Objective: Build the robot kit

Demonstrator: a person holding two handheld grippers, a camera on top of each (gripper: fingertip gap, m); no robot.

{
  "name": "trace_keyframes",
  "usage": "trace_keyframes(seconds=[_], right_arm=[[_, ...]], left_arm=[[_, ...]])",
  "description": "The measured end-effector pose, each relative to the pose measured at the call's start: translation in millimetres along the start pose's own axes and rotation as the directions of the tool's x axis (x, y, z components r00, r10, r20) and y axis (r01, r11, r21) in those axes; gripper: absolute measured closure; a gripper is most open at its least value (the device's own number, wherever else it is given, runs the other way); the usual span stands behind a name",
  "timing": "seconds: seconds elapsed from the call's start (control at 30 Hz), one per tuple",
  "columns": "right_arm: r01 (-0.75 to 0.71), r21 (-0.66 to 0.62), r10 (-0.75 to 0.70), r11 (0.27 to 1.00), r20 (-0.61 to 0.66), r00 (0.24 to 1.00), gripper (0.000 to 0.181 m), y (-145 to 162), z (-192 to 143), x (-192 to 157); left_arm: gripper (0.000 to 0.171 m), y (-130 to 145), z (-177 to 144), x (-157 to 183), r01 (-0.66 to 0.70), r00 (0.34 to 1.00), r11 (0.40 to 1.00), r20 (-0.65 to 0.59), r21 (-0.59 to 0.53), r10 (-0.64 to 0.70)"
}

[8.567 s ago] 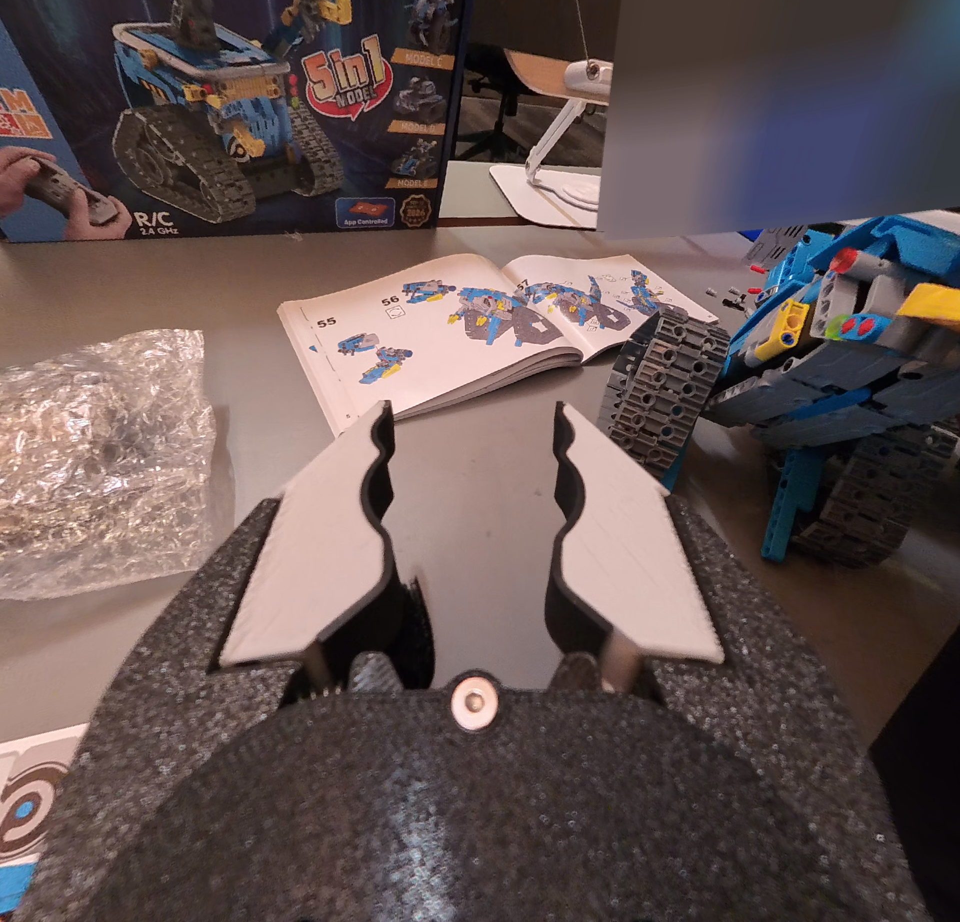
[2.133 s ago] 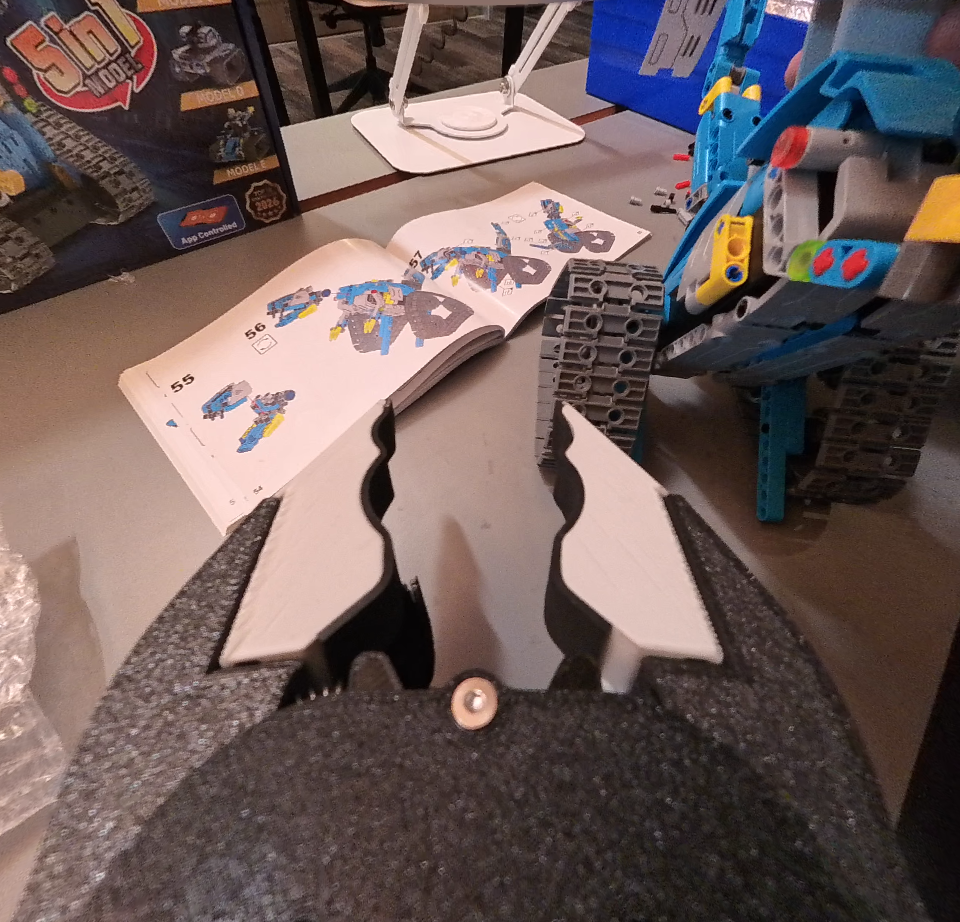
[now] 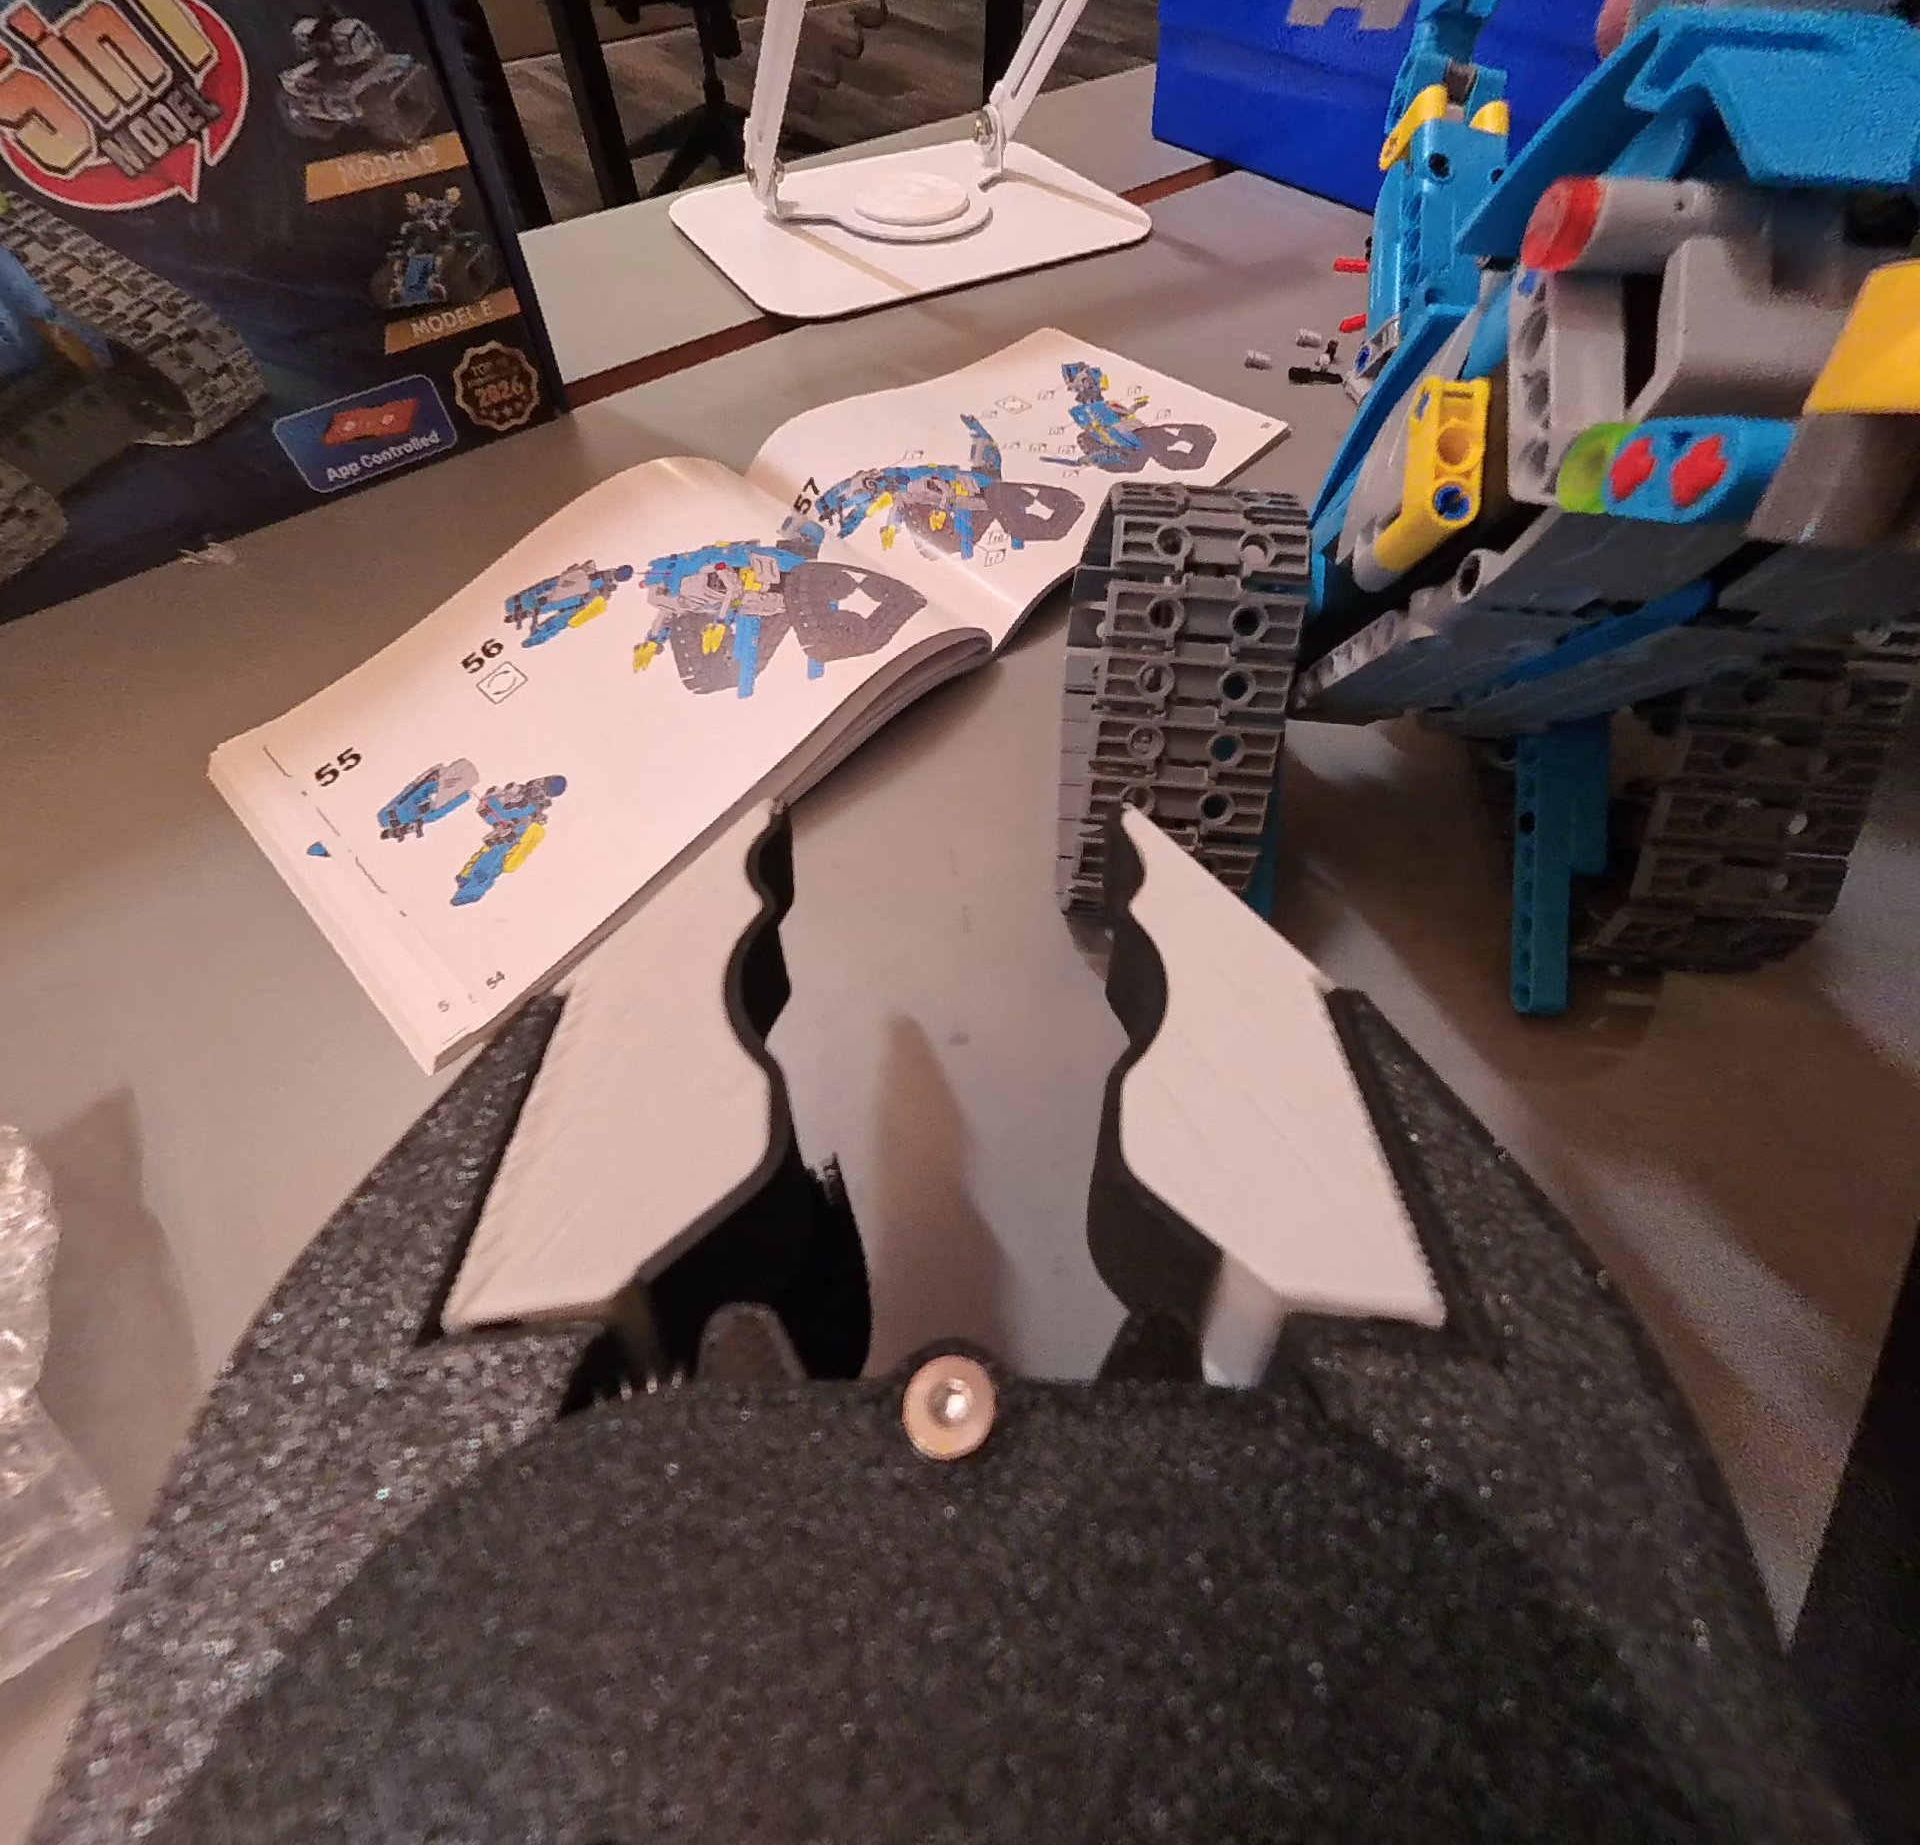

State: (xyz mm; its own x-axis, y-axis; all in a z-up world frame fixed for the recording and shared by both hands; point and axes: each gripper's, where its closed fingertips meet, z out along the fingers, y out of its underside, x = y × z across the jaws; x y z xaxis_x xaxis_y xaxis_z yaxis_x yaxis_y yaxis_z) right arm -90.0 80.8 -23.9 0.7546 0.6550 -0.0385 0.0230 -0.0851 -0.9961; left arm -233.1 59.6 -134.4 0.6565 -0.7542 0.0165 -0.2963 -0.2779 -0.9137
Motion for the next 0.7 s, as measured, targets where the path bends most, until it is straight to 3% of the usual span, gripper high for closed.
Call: trace_keyframes(seconds=[0.47, 0.6, 0.7], right_arm=[[-0.295, -0.038, 0.297, 0.955, 0.180, 0.938, 0.181, -1.8, -1.6, -7.8], [-0.336, -0.008, 0.329, 0.942, 0.229, 0.916, 0.181, -17.8, -10.8, -17.1], [-0.224, 0.045, 0.212, 0.974, 0.186, 0.959, 0.181, -36.7, -30.4, -28.1]], left_arm=[[0.116, -10.0, -5.5, -2.1, -0.107, 0.993, 0.993, 0.060, 0.047, 0.104], [0.116, -16.3, -7.8, -0.9, -0.096, 0.995, 0.992, 0.047, 0.080, 0.093], [0.117, -19.5, -8.3, 0.3, -0.060, 0.998, 0.993, 0.021, 0.098, 0.059]])
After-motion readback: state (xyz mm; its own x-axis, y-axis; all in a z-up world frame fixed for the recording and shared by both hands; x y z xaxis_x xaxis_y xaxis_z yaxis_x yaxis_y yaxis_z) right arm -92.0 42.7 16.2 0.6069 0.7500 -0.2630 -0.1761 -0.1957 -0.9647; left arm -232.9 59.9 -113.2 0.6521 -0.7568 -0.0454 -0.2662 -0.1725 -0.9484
